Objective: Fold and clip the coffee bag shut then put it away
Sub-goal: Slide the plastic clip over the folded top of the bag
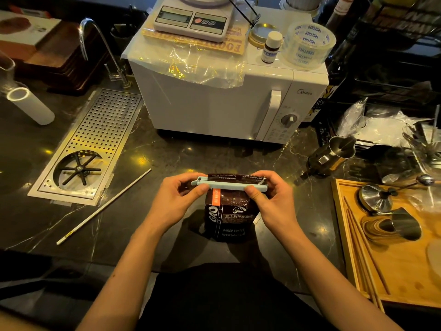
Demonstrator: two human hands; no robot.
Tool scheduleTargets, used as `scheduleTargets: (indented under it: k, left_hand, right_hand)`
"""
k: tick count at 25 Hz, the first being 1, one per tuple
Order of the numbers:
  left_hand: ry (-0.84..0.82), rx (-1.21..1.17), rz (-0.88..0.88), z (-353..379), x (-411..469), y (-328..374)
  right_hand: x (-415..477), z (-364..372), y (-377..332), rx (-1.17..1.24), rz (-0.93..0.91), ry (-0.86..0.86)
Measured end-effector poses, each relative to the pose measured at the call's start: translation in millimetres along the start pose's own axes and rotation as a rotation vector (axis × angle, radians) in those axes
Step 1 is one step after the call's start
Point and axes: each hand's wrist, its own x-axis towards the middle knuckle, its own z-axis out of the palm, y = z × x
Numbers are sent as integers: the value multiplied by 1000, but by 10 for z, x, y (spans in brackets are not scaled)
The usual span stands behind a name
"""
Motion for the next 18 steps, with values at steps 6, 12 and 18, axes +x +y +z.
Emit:
scheduleTargets:
  k: [6, 12, 18]
  left_hand:
    - [32, 68, 19, 5, -8, -26]
    - [36, 96, 65, -12, 19, -25]
    - [79, 249, 90, 39, 2, 29]
  right_hand:
    - [-3, -12, 3, -19, -11, -12]
    - [10, -24, 6, -39, -29, -18]
    - [0, -20, 26, -34, -52, 2]
